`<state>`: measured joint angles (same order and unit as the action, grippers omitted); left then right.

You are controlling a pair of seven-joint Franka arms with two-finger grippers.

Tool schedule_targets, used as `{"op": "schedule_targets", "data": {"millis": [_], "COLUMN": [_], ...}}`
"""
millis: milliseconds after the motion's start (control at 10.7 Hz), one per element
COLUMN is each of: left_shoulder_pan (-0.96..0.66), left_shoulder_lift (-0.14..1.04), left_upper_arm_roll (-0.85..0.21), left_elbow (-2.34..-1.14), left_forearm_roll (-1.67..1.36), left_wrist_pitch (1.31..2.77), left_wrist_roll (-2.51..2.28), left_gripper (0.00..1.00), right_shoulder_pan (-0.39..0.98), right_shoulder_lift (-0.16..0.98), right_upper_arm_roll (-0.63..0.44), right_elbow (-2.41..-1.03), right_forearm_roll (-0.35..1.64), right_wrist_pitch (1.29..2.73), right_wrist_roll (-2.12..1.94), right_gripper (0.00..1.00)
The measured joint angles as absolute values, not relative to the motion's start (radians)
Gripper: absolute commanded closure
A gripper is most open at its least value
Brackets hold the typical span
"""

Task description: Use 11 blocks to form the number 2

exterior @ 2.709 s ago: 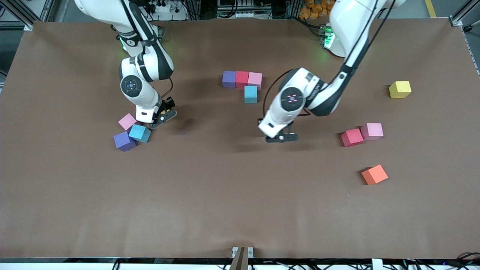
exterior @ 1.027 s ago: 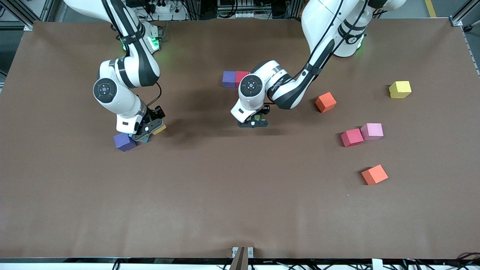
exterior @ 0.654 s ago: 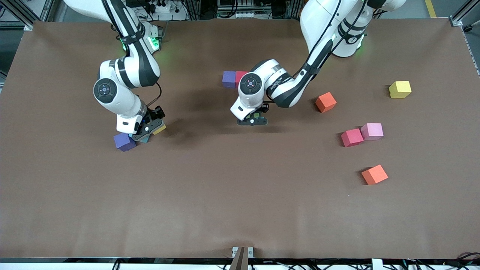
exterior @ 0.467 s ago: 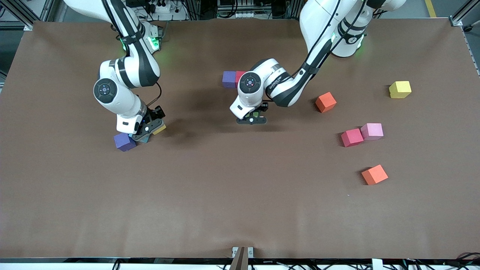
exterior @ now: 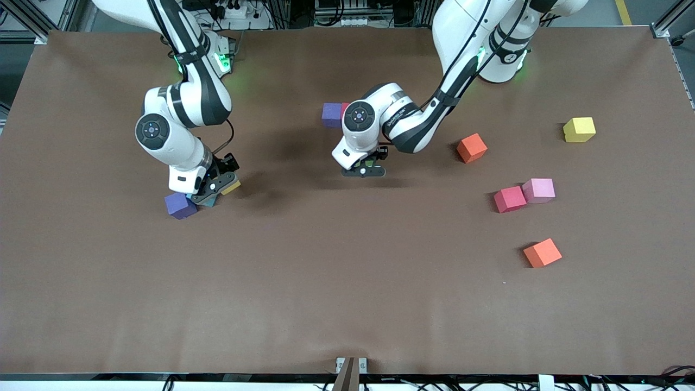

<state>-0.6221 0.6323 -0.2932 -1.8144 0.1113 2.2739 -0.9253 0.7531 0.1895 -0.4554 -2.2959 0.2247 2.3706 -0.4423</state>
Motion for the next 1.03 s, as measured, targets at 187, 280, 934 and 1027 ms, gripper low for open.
{"op": "schedule_targets", "data": {"millis": [187, 280, 934, 1027], "left_shoulder_pan": [-0.622, -0.622, -0.622, -0.622], "left_shoulder_lift": [0.632, 0.632, 0.632, 0.632], "left_upper_arm_roll": [-0.294, -0.295, -0.310, -0.310], "left_elbow": [-1.814, -1.814, -1.820, -1.821], "left_forearm_roll": [0.114, 0.114, 0.114, 0.114], "left_wrist_pitch": [2.274, 2.274, 2.294, 2.294], "left_wrist_roll": [-0.928, -0.928, -0.944, -0.944], "left_gripper": [0.64, 0.64, 0.64, 0.61], "right_shoulder_pan": [0.753, 0.753, 0.753, 0.753], "right_shoulder_lift": [0.190, 0.190, 0.191, 0.191], "right_upper_arm_roll": [-0.455, -0.455, -0.455, -0.455], "right_elbow": [-2.298, -2.299, -2.301, -2.302], "right_forearm_roll": [0.225, 0.225, 0.225, 0.225], "right_wrist_pitch": [2.370, 2.370, 2.369, 2.369], "right_wrist_roll": [-0.442, -0.442, -0.442, -0.442], "right_gripper": [0.73, 0.73, 0.73, 0.73]}}
